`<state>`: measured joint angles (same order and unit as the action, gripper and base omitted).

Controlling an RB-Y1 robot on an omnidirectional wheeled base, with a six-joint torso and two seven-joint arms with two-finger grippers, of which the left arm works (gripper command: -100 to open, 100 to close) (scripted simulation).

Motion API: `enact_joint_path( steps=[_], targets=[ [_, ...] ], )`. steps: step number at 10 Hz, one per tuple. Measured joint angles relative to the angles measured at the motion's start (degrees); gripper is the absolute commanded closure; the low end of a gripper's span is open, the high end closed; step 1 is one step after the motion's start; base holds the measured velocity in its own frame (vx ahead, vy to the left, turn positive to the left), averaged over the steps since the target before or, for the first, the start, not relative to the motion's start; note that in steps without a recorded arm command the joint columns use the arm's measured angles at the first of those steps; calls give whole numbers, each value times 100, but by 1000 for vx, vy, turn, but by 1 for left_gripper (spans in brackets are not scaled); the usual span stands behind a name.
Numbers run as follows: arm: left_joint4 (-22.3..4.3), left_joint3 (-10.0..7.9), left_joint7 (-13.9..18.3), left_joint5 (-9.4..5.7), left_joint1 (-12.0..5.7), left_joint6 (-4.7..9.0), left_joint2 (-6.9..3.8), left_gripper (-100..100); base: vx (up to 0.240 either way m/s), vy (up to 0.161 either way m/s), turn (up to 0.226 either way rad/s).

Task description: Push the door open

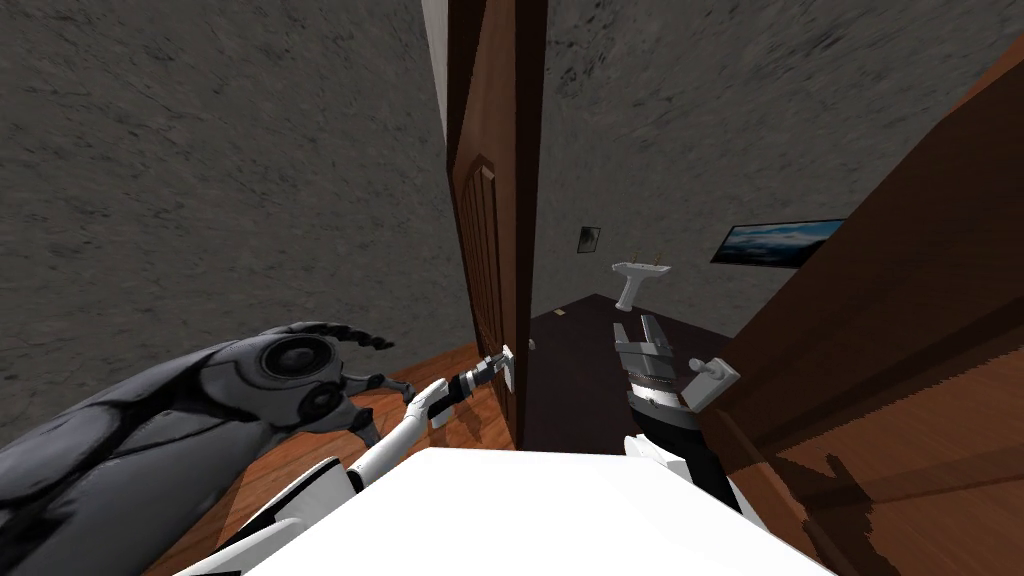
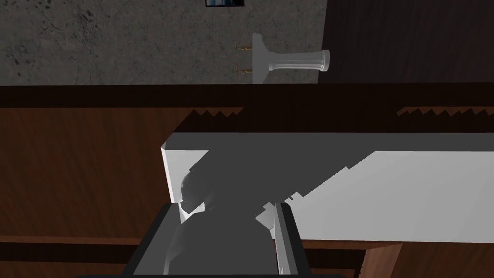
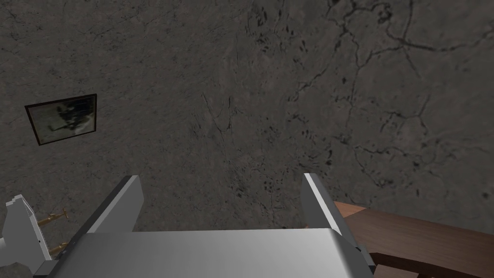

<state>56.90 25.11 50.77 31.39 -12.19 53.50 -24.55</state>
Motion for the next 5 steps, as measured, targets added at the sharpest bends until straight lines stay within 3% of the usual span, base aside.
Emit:
enact_joint_path(
  steps=[3,5],
  targets=[
    [81,13,-340,-158,81,-335,268,100,68,-56,2],
    [89,-11,-479,-236,32,-521,383,100,72,-59,20]
  ],
)
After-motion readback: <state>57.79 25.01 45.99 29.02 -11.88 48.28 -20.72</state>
